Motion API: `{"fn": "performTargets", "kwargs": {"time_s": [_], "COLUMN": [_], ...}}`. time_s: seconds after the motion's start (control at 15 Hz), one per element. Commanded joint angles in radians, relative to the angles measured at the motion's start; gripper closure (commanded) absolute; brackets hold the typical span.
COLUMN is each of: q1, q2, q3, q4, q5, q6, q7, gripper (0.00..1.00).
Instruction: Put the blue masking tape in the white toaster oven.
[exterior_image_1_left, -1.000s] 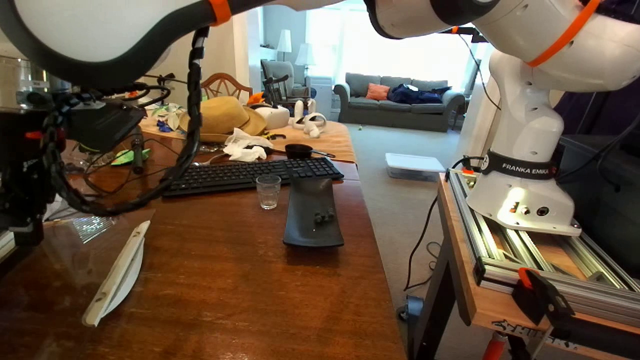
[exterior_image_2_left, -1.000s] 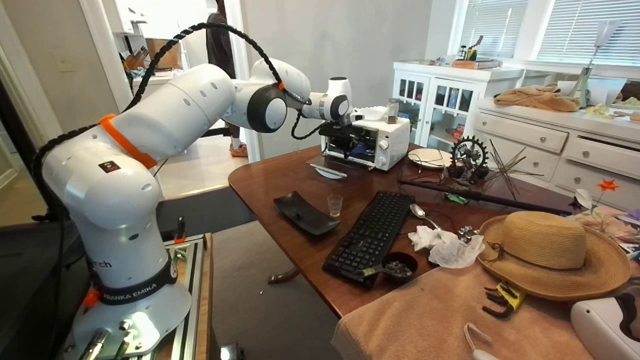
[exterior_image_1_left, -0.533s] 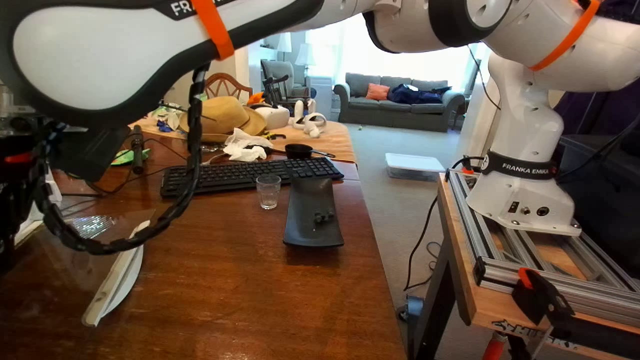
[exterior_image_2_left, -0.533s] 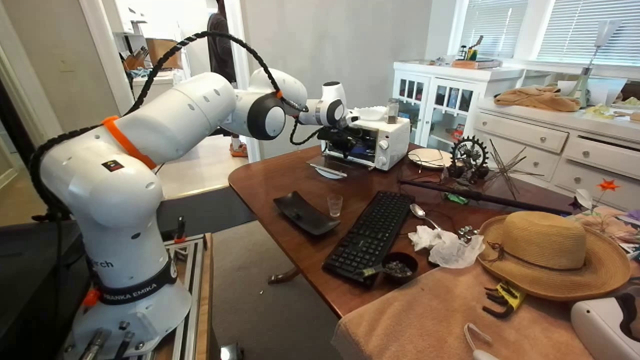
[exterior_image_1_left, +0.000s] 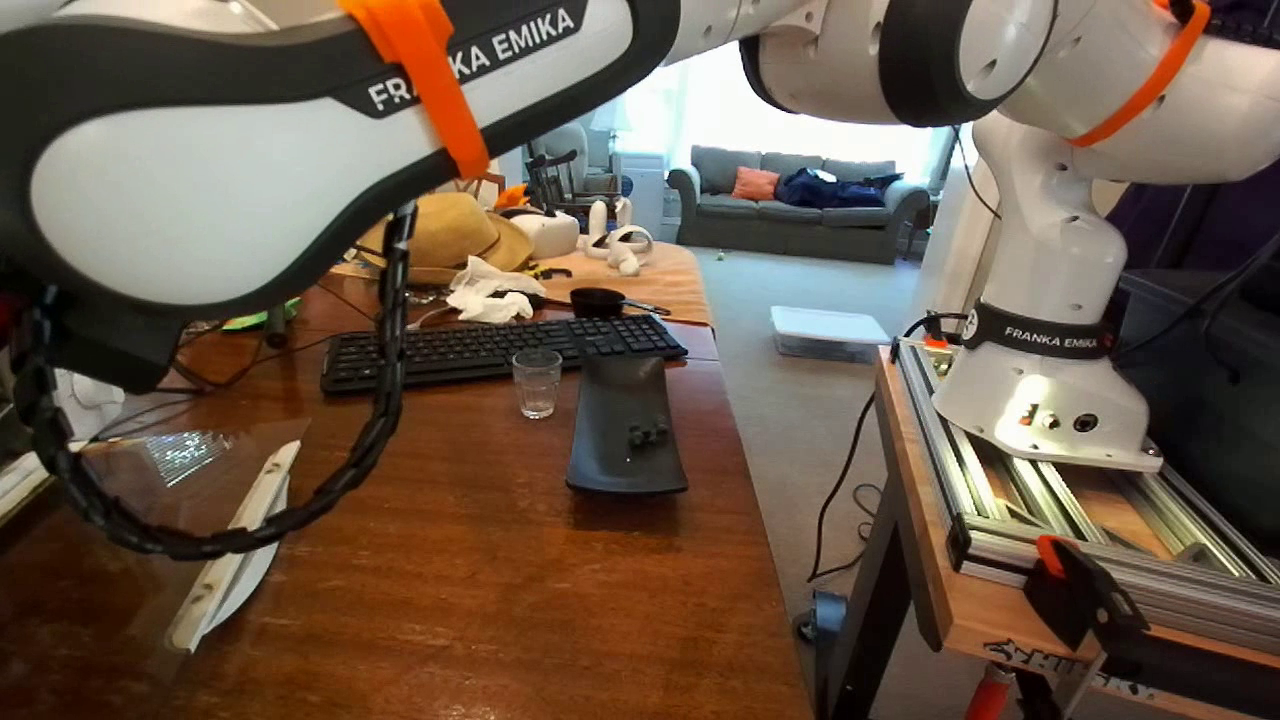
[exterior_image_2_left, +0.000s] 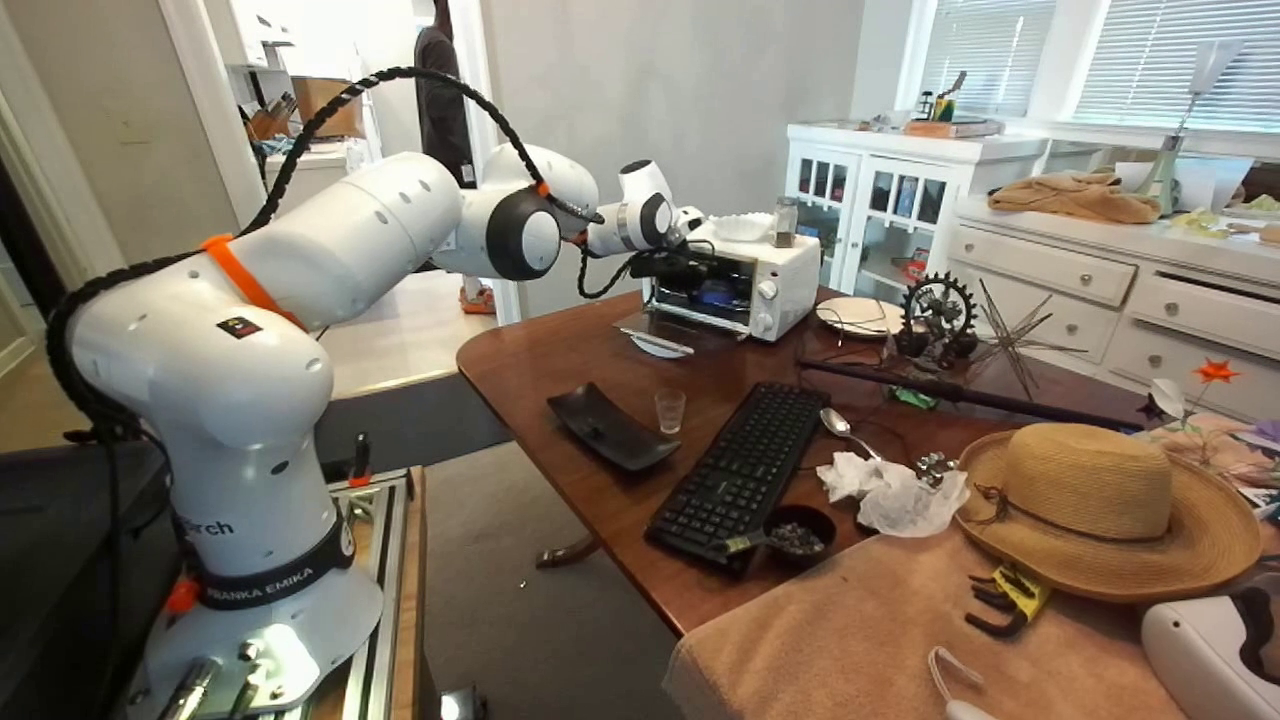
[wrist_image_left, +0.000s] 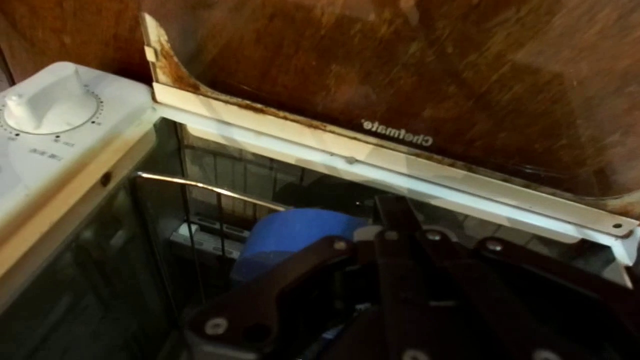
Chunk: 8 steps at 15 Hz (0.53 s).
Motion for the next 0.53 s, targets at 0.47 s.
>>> {"fn": "performTargets", "kwargs": {"time_s": [0.47], "q1": [0.025], "q2": [0.042], "q3": [-0.024], "q4": [0.050], "q5": [-0.013], "q6": [0.027], "q7": [0.039], "gripper": [1.00]}}
